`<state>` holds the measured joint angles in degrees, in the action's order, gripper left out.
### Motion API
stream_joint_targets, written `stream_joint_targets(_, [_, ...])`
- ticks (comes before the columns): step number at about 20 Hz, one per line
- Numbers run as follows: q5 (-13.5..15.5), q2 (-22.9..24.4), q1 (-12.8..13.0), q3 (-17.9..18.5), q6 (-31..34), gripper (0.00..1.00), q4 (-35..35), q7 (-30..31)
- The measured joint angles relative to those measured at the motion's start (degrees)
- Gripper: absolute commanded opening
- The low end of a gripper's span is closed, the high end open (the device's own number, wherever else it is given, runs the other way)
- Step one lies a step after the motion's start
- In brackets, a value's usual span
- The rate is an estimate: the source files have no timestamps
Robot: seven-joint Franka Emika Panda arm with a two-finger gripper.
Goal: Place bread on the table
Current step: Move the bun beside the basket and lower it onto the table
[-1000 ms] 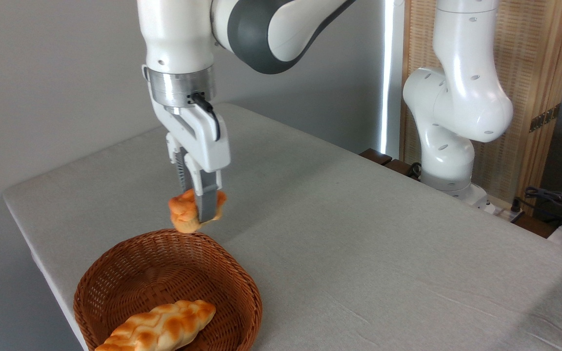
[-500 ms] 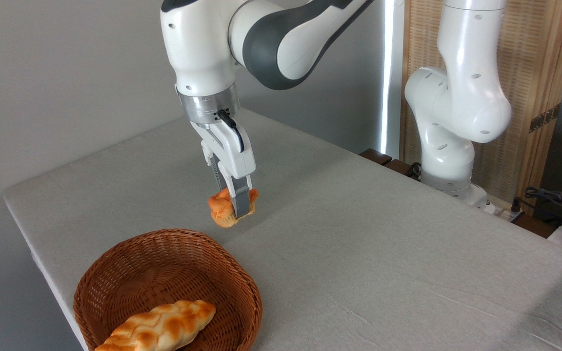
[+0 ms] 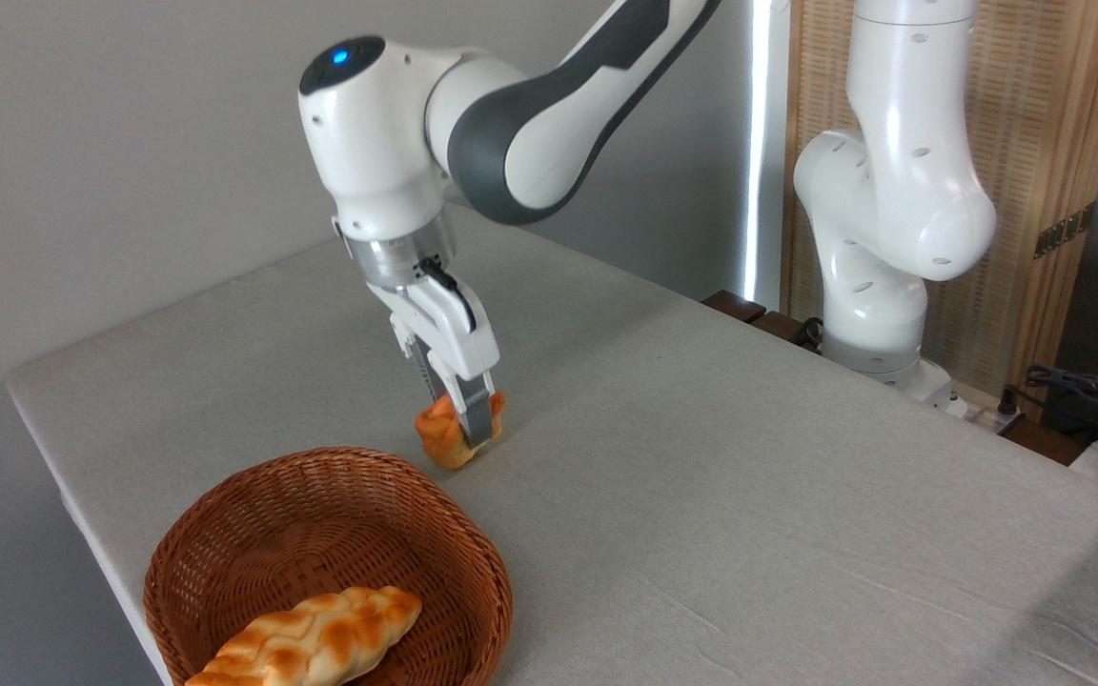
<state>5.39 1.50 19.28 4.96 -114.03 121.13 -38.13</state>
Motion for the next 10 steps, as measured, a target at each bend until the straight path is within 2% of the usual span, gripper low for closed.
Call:
stream_joint_targets(4, [0.0,-1.1,0.0,0.0,-2.7,1.00,0.0,0.0])
stream_joint_targets(10, [0.0,-1.1,0.0,0.0,-2.9,1.00,-0.2,0.0])
